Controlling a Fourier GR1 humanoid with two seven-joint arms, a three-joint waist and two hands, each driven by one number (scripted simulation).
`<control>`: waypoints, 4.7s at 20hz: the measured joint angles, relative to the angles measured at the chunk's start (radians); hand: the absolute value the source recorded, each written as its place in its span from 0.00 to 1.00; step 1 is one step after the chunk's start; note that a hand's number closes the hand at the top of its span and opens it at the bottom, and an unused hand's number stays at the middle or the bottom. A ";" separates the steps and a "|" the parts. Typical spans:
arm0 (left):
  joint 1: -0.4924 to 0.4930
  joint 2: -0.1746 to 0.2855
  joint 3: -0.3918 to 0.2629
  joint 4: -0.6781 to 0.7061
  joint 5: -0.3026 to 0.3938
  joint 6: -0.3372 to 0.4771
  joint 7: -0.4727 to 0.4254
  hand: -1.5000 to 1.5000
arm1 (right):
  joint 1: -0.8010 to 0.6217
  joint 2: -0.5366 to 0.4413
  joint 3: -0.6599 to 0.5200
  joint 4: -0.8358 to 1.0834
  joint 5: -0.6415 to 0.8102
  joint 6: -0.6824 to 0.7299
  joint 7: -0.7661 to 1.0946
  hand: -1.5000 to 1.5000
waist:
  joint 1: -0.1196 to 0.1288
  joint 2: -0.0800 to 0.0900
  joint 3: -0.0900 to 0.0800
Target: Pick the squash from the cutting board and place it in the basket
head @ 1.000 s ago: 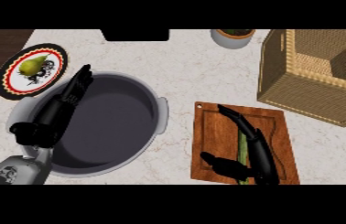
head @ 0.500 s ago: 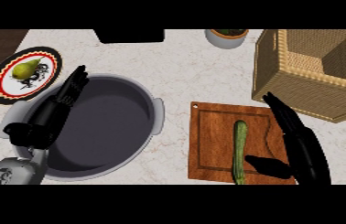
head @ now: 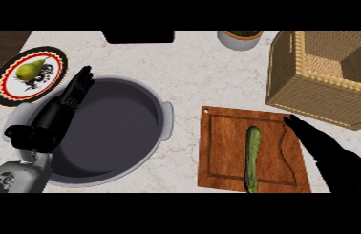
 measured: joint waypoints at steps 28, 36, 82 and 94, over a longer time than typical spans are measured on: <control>-0.030 -0.141 0.074 0.001 -0.131 -0.085 0.048 0.50 | 0.163 0.225 -0.085 0.141 0.178 -0.050 -0.252 0.00 | 0.020 0.006 0.007; -0.005 -0.147 0.141 -0.003 -0.140 -0.153 0.037 0.50 | 0.179 0.291 -0.098 0.267 0.263 -0.114 -0.395 0.00 | 0.020 0.006 0.006; 0.010 -0.280 0.251 -0.055 -0.272 -0.268 0.067 0.50 | 0.077 0.518 -0.088 0.621 0.484 -0.058 -0.466 1.00 | 0.023 0.005 0.005; 0.007 -0.305 0.248 -0.041 -0.296 -0.265 0.059 0.50 | 0.034 0.488 -0.042 0.703 0.597 -0.102 -0.541 1.00 | 0.021 -0.004 -0.005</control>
